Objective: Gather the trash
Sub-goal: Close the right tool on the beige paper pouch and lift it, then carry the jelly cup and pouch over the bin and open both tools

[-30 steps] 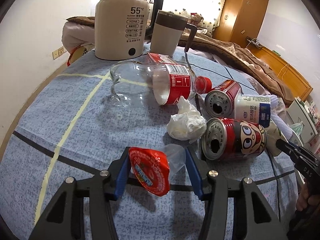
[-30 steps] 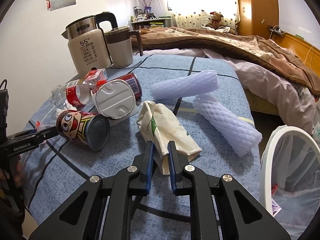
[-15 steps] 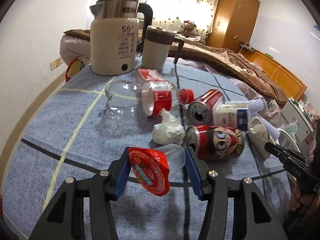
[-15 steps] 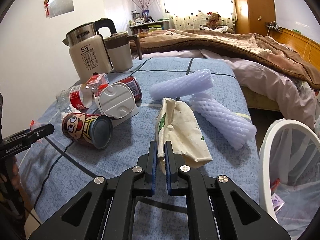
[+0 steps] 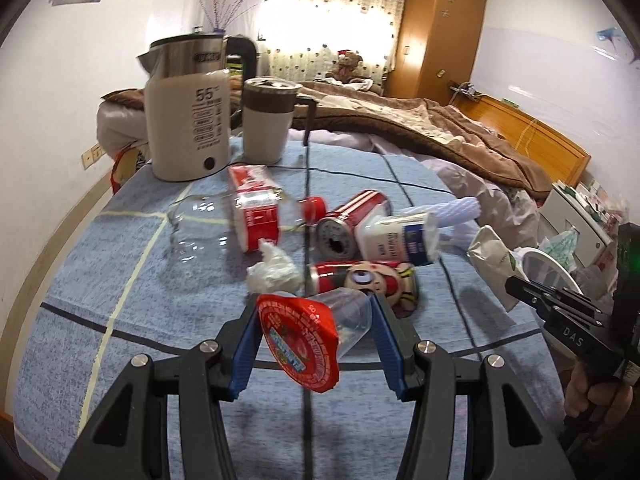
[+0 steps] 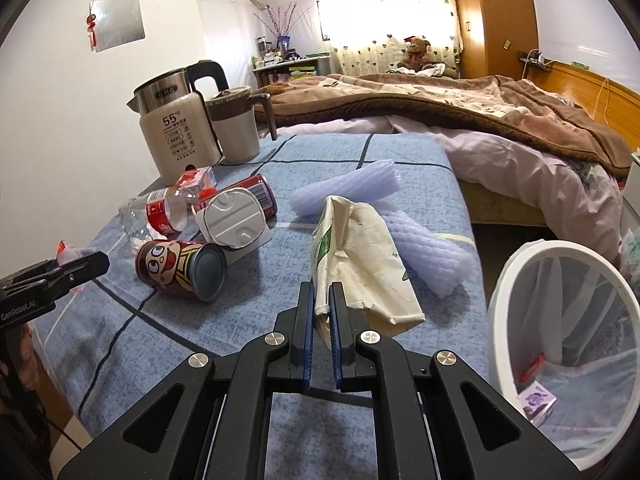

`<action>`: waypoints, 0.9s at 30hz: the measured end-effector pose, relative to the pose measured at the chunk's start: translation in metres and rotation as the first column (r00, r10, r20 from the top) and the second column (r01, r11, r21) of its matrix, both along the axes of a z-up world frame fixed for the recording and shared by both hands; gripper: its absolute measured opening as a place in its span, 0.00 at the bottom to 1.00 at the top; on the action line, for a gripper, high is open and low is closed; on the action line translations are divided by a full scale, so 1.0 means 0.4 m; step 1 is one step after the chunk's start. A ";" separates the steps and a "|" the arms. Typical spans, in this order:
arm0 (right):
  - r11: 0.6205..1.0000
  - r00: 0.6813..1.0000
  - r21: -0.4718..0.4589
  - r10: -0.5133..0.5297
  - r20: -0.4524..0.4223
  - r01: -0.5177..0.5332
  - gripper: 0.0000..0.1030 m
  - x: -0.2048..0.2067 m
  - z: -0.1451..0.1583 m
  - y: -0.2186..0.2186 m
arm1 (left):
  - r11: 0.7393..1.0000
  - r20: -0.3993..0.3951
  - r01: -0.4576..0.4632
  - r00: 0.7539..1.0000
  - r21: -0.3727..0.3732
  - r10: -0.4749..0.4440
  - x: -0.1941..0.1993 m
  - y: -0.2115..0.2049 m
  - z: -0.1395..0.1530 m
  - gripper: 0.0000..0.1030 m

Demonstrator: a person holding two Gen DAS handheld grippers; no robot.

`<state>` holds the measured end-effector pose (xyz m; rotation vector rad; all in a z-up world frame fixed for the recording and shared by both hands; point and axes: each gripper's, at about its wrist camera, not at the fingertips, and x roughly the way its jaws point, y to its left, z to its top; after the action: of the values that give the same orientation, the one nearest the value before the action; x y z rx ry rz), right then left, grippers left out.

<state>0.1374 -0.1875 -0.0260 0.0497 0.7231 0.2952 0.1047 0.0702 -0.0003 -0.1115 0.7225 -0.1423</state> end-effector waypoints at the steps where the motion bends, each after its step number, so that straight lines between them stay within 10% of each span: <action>1: 1.000 1.000 0.001 -0.005 0.004 0.005 0.07 -0.003 0.004 -0.005 | 1.000 0.005 0.006 1.000 0.000 -0.006 -0.002 -0.007 0.005 0.53; 27: 0.946 0.945 -0.001 -0.324 0.043 0.325 0.07 -0.128 0.077 -0.329 | 0.926 0.051 0.379 0.925 -0.012 -0.378 0.048 -0.429 0.059 0.53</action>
<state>0.0863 -0.3191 0.0050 0.1535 0.6615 -0.0227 0.1240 -0.1014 0.0235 0.0132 0.6886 -0.5216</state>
